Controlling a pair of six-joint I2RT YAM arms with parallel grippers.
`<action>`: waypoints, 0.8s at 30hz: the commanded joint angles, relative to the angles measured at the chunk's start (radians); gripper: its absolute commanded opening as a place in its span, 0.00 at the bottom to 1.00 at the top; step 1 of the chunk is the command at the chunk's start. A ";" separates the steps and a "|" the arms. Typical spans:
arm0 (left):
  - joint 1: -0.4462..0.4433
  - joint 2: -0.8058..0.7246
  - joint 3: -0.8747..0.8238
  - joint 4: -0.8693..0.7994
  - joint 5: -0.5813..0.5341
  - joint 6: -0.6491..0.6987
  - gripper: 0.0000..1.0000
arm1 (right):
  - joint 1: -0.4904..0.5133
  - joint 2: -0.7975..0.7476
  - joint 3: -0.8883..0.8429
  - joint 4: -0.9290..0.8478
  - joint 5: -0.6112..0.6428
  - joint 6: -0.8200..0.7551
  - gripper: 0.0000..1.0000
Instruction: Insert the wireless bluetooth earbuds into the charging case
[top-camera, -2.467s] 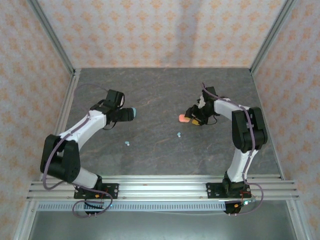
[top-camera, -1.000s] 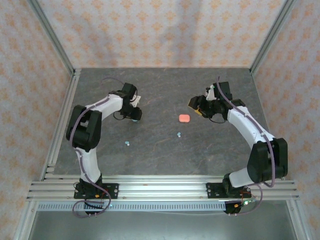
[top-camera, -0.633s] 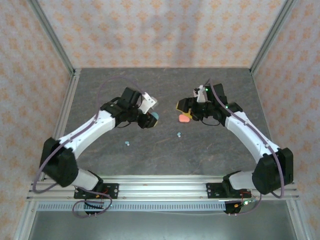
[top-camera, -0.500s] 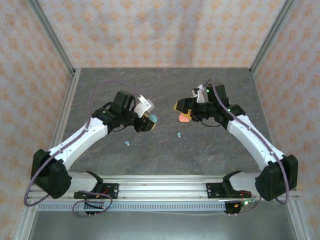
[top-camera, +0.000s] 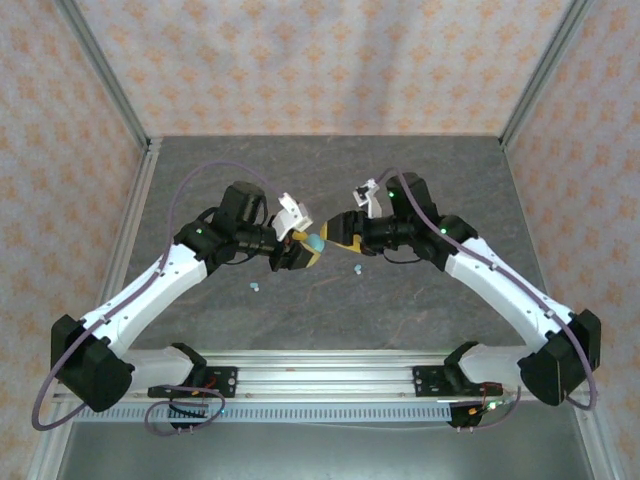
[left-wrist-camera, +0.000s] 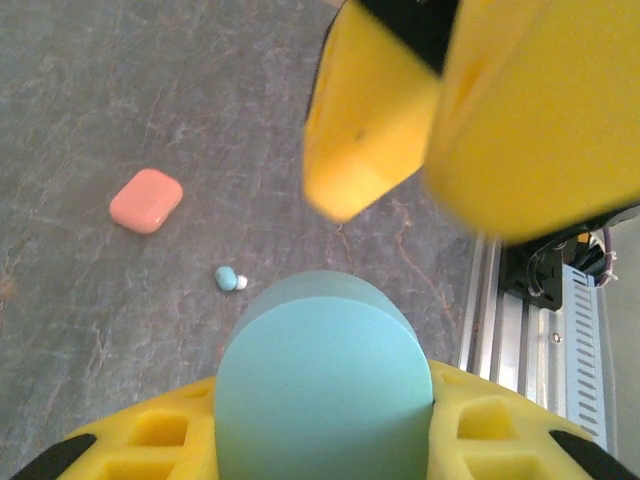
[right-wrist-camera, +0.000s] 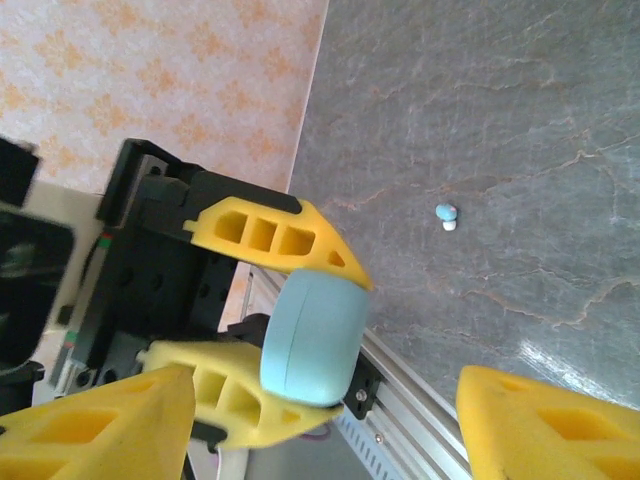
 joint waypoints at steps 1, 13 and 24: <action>-0.006 -0.011 0.042 -0.025 0.032 0.031 0.24 | 0.025 0.026 0.051 -0.014 0.011 -0.013 0.70; -0.011 0.007 0.075 -0.027 0.037 0.050 0.25 | 0.044 0.065 0.036 0.020 -0.009 0.020 0.49; -0.010 0.001 0.086 0.019 -0.051 0.008 0.46 | 0.044 0.063 0.005 0.157 -0.004 0.171 0.13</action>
